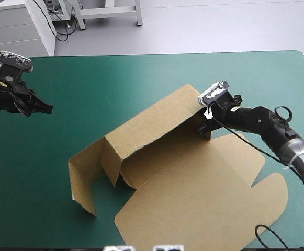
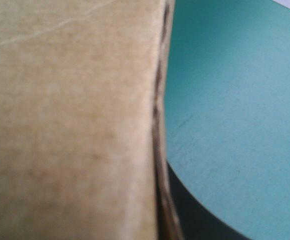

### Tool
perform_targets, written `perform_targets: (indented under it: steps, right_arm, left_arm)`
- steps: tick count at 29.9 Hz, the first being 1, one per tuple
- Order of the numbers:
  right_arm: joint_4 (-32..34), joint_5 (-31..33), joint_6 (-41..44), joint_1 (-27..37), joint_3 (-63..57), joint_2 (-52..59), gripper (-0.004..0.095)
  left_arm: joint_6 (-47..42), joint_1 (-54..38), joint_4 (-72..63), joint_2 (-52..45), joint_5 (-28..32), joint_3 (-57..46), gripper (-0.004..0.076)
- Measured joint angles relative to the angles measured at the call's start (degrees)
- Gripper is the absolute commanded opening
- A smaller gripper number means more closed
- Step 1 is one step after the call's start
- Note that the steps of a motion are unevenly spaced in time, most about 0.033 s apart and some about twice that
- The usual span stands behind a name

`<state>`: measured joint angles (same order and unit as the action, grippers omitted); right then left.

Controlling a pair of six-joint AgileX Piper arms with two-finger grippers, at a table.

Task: Fold the box

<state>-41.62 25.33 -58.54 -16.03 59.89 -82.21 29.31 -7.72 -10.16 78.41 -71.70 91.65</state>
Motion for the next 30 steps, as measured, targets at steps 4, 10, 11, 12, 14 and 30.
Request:
perform_targets:
  steps: [4, 10, 11, 12, 14, 30]
  right_arm:
    - [13.02, 6.32, 12.79, 1.25, 3.76, 1.84, -0.0019]
    - [22.89, 18.82, 27.57, 3.28, 12.57, 1.59, -0.0019]
    - [23.66, 20.87, 29.36, 3.35, 14.40, 1.22, -0.0019]
    - [24.10, 22.86, 30.94, 3.35, 16.32, 0.60, -0.0019]
    - [24.73, 26.38, 33.34, 3.35, 20.32, -1.18, -0.0018]
    - [28.49, 45.93, 45.42, 3.40, 46.47, -27.25, -0.0017]
  left_arm:
    - [0.03, 0.00, -0.14, 0.00, 0.00, -0.06, -0.0008]
    - [0.03, 0.00, -0.18, 0.00, 0.00, -0.06, -0.0008]
    - [0.03, 0.00, -0.18, 0.00, 0.00, -0.06, -0.0008]
    - [0.03, 0.00, -0.18, 0.00, 0.00, -0.06, -0.0008]
    - [-0.02, 0.00, -0.18, 0.00, 0.00, -0.06, -0.0008]
    - [-2.40, 0.00, -1.24, 0.00, -0.02, -0.06, -0.0008]
